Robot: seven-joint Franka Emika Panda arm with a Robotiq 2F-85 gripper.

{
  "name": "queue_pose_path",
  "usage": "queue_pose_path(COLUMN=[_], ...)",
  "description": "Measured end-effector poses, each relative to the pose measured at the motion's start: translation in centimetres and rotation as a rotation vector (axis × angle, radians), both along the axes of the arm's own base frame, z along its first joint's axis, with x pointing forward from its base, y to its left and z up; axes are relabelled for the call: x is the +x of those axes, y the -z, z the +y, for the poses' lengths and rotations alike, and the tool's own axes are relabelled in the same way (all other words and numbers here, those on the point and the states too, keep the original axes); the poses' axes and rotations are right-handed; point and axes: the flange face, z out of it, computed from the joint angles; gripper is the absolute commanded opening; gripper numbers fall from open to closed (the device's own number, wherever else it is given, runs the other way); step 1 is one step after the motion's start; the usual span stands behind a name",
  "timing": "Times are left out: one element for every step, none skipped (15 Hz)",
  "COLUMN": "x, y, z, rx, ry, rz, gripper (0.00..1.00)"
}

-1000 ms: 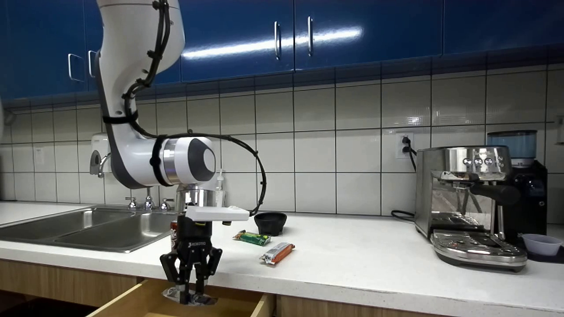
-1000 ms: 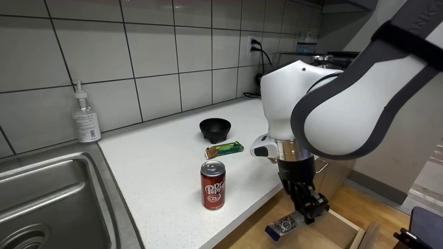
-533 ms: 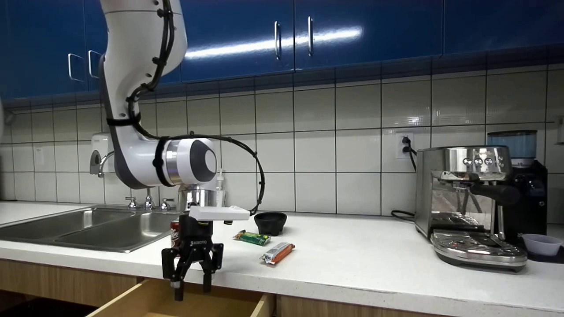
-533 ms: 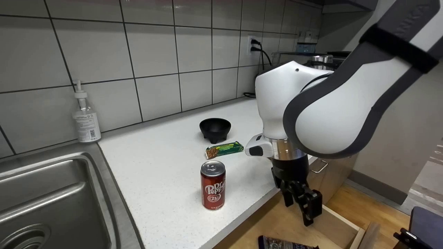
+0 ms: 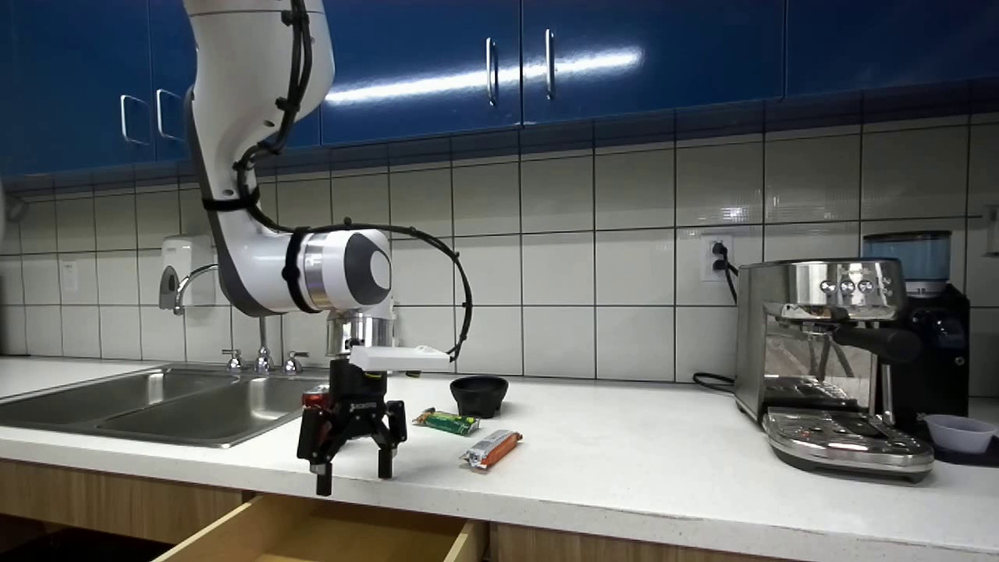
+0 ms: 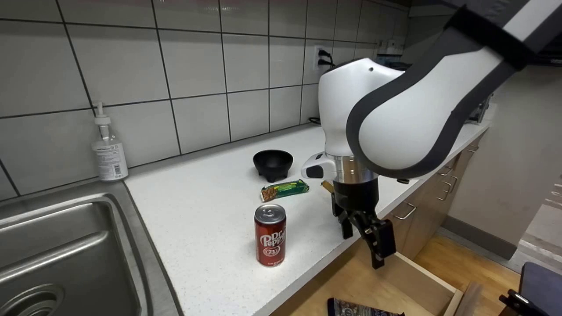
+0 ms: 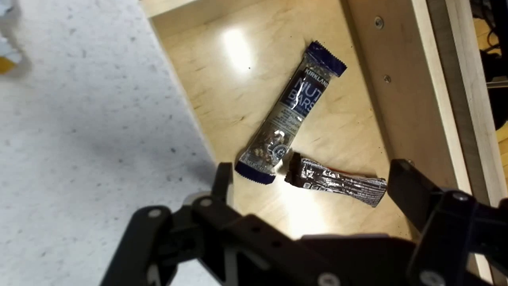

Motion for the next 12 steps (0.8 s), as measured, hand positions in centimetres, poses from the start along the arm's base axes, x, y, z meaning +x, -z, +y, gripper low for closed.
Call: queue_pose_path(x=[0.5,1.0,1.6,2.2,2.8,3.4,4.1,4.7,5.3,5.9,6.5,7.2], y=[-0.5,-1.0,-1.5,-2.1,-2.6,-3.2,-3.8,-4.3,-4.9,-5.3,-5.7,-5.9], z=[-0.1,-0.2,-0.3,-0.4,-0.5,-0.6,-0.6,-0.6,-0.6,-0.6,-0.5,-0.5], rx=[0.001,0.002,0.002,0.003,0.003,0.003,0.003,0.004,0.005,0.006,0.008,0.008], ry=[0.002,0.005,0.007,0.009,0.012,0.015,0.017,0.017,0.014,0.01,0.005,0.001], rz=[-0.014,-0.028,-0.041,-0.054,-0.067,-0.08,-0.092,-0.104,-0.116,-0.126,-0.134,-0.14], gripper=[1.0,1.0,1.0,1.0,1.0,1.0,1.0,1.0,1.0,1.0,1.0,1.0])
